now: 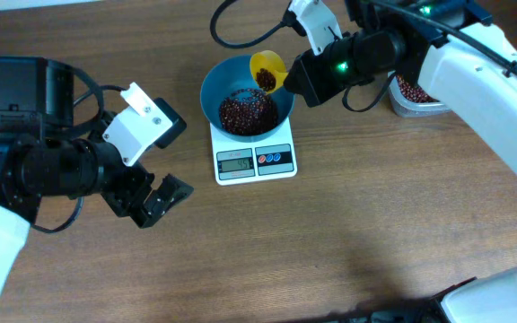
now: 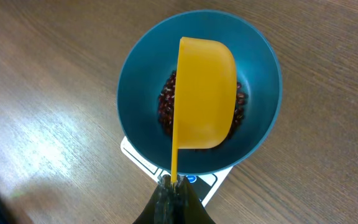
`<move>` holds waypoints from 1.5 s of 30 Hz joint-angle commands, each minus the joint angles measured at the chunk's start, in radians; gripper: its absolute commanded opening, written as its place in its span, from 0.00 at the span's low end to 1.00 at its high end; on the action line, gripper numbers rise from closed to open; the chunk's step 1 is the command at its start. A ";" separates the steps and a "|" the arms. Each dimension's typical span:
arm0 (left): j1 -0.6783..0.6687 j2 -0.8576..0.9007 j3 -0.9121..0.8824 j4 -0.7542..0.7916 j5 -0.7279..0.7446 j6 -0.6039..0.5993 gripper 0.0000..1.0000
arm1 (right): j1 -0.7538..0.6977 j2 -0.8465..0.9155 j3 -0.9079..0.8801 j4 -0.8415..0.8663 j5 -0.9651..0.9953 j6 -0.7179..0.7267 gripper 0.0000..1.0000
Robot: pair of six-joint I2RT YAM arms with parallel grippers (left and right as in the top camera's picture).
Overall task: Scoop item into bowl and weigh 50g on scale
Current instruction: 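Tilt the scoop to pour the beans into the bowl, then hold the scoop tilted over the bowl while the scale settles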
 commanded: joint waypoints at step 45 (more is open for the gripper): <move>-0.003 0.001 0.008 0.001 0.018 -0.013 0.99 | -0.007 0.014 0.021 0.014 0.050 0.011 0.04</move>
